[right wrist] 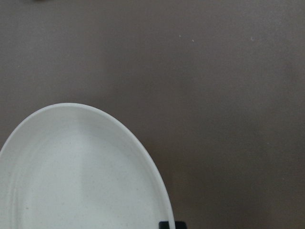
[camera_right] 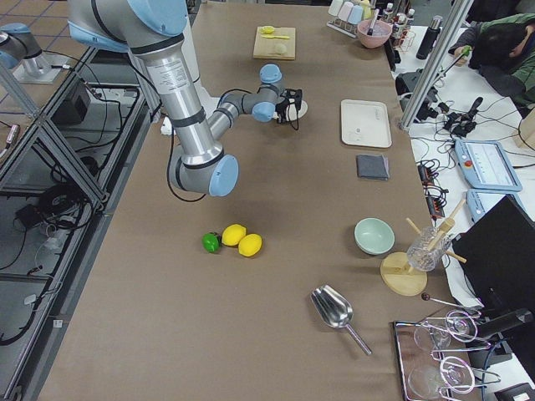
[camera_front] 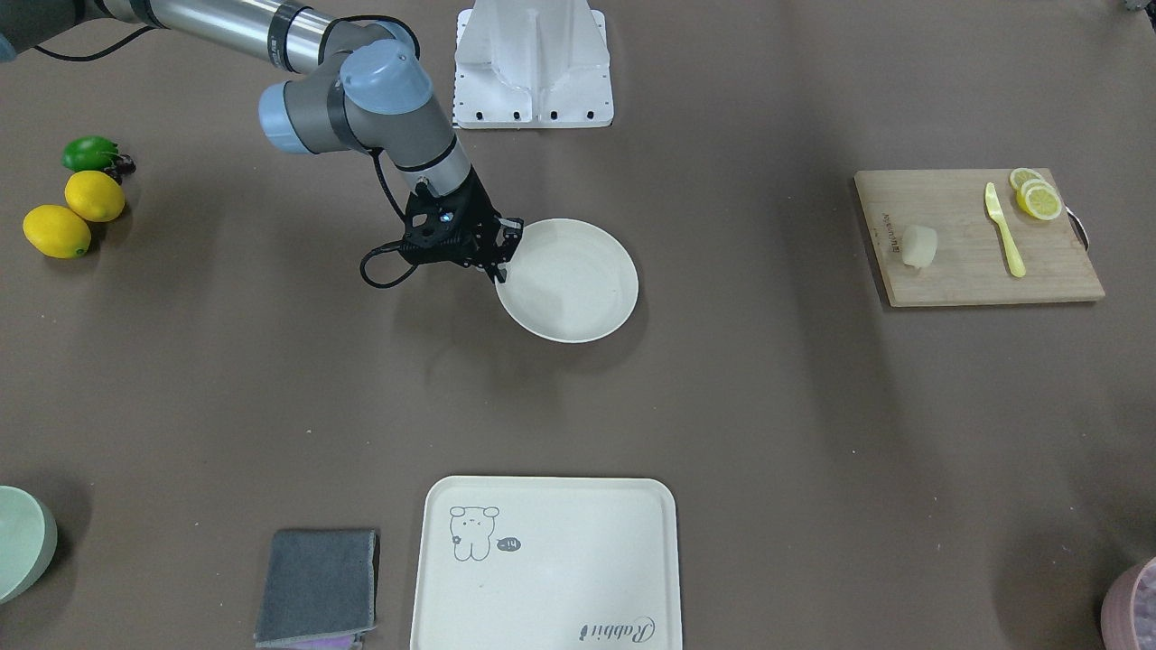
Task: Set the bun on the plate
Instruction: 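Slide the white plate with the right gripper toward the table center, then release the plate and raise the right gripper while the left arm reaches out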
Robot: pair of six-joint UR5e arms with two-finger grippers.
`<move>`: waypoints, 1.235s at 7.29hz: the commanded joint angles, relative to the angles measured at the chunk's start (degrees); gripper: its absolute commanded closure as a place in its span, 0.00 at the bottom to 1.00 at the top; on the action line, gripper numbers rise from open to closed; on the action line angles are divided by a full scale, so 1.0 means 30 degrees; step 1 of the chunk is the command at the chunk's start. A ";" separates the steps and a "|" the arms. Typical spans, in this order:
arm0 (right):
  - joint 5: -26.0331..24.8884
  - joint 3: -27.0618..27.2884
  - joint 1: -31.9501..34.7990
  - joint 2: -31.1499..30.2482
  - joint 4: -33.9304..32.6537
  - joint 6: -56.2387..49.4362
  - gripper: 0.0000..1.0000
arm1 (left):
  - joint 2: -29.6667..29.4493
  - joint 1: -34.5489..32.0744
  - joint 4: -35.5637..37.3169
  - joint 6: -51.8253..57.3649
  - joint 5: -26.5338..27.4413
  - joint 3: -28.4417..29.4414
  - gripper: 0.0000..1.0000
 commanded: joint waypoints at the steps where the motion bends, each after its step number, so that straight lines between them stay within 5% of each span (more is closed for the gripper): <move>1: 0.0050 -0.0245 0.0303 0.0089 -0.0042 -0.0151 1.00 | 0.0000 0.0047 0.0000 0.0000 0.0000 0.0065 0.01; 3: 0.0371 -0.0216 0.0919 -0.0173 0.0016 -0.0499 0.02 | -0.0029 0.0367 0.0000 -0.0030 0.0000 0.0007 0.01; 5: 0.2233 0.0861 0.2142 -0.0729 -0.0245 -0.0474 0.00 | -0.0117 0.1736 -0.1160 -0.3108 0.0087 -0.0604 0.01; 7: 0.6012 0.2385 0.5388 -0.2772 -0.0277 -0.0909 0.00 | 0.0435 0.6203 -0.5431 -0.9695 0.3496 -0.0870 0.01; 9: 0.7923 0.2568 0.7621 -0.4182 -0.0277 -0.3859 0.00 | 0.1632 1.0226 -0.5566 -1.1716 0.6582 -0.3263 0.01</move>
